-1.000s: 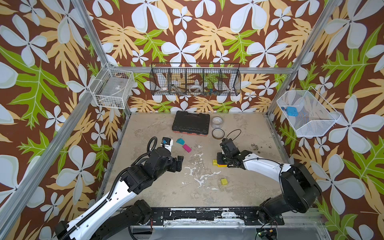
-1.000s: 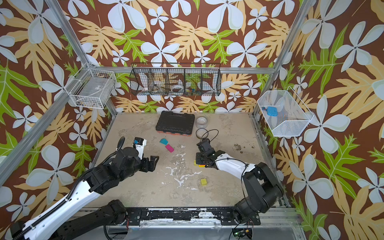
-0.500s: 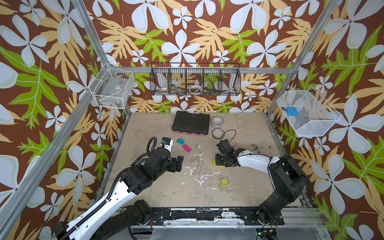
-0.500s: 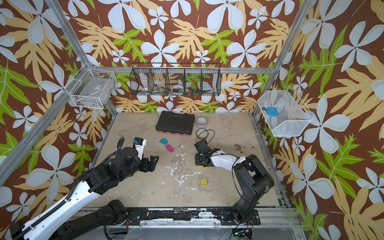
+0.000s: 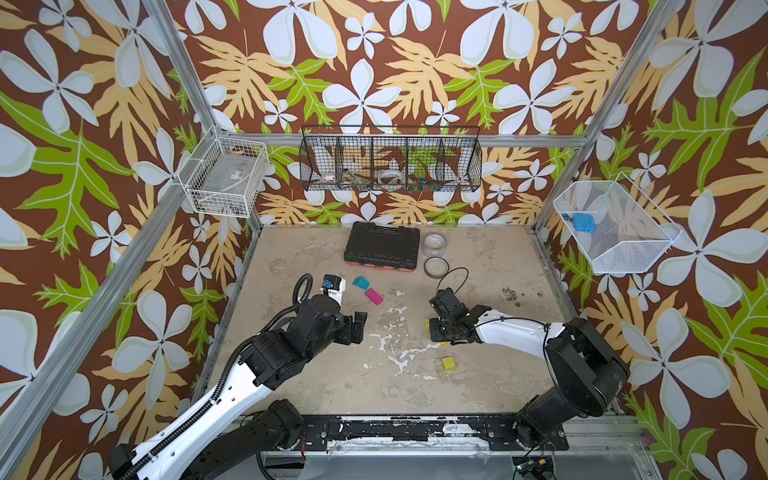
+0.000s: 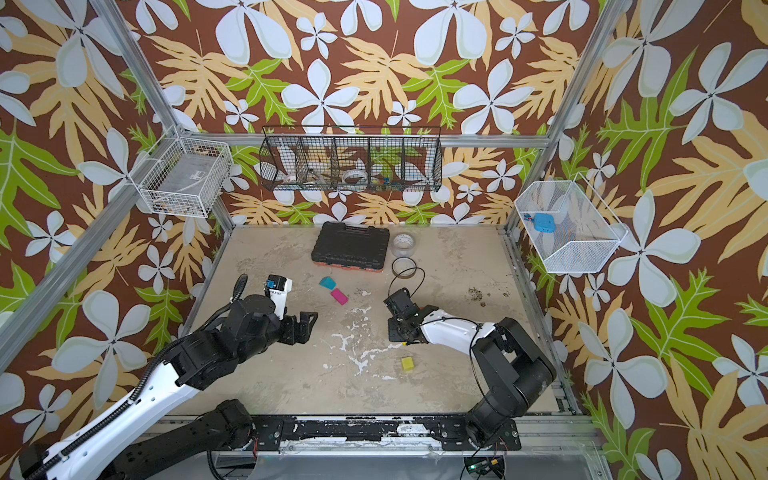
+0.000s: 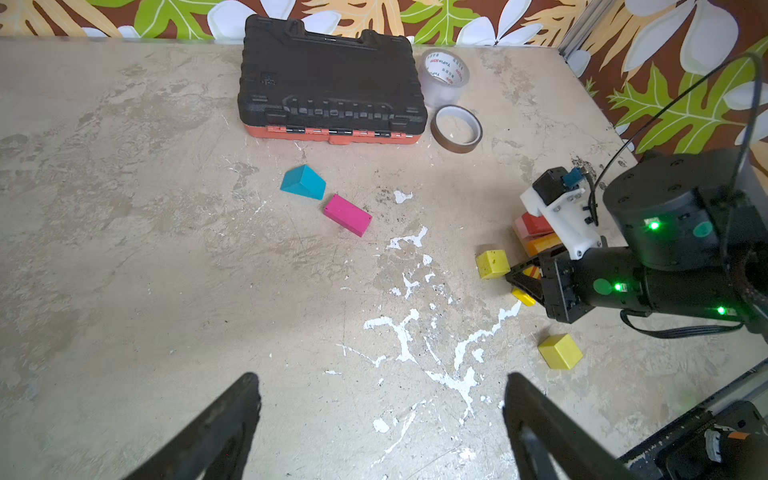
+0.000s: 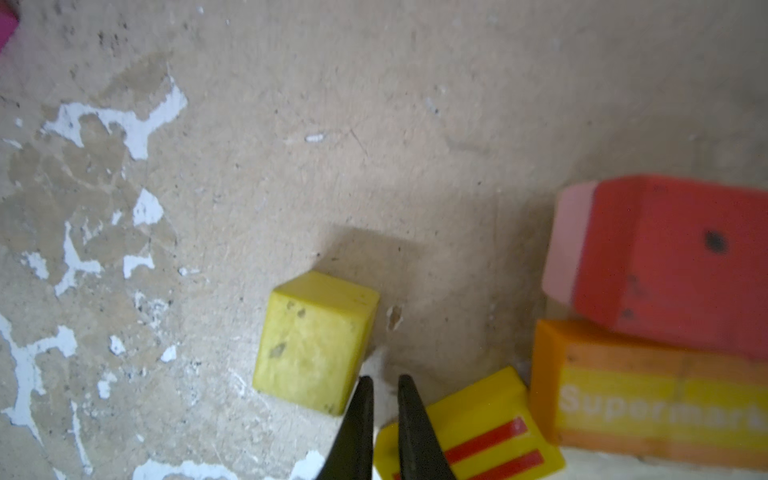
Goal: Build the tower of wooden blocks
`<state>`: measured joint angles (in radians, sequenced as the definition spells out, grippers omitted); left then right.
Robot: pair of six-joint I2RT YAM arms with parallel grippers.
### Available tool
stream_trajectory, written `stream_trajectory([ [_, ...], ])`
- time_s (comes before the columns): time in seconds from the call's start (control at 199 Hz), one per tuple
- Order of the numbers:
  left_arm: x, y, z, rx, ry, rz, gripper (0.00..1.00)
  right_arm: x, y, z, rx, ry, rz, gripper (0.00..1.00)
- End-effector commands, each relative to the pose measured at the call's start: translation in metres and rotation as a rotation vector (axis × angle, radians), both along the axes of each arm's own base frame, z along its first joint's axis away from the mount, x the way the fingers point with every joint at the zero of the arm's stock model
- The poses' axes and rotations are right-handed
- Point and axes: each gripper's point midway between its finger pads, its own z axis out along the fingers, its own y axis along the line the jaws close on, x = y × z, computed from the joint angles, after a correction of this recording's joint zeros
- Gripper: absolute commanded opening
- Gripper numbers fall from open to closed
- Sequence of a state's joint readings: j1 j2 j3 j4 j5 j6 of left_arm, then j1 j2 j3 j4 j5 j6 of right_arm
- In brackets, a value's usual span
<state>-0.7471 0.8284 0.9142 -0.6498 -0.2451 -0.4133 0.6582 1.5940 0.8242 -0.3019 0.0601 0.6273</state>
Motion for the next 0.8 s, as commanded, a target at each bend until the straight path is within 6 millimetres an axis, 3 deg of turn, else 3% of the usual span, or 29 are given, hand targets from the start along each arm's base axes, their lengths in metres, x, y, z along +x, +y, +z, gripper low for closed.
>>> stream_trajectory([
  [0.0,0.001,-0.001,0.005,-0.011,-0.018,-0.004,0.92,-0.008,-0.003,-0.002,-0.016,0.008,-0.020,0.15],
  [0.226,0.001,-0.001,0.005,-0.011,-0.018,-0.004,0.92,-0.013,-0.008,0.004,-0.026,-0.003,-0.025,0.16],
  [0.531,0.001,-0.001,0.005,-0.012,-0.019,-0.004,0.93,-0.020,-0.029,0.024,-0.058,-0.058,-0.057,0.48],
  [0.617,0.001,-0.001,0.006,-0.015,-0.021,-0.005,0.93,-0.022,-0.032,0.020,-0.065,-0.054,-0.064,0.59],
  [0.797,0.001,0.000,0.006,-0.015,-0.023,-0.004,0.92,-0.021,-0.031,0.007,-0.077,-0.030,-0.070,0.65],
])
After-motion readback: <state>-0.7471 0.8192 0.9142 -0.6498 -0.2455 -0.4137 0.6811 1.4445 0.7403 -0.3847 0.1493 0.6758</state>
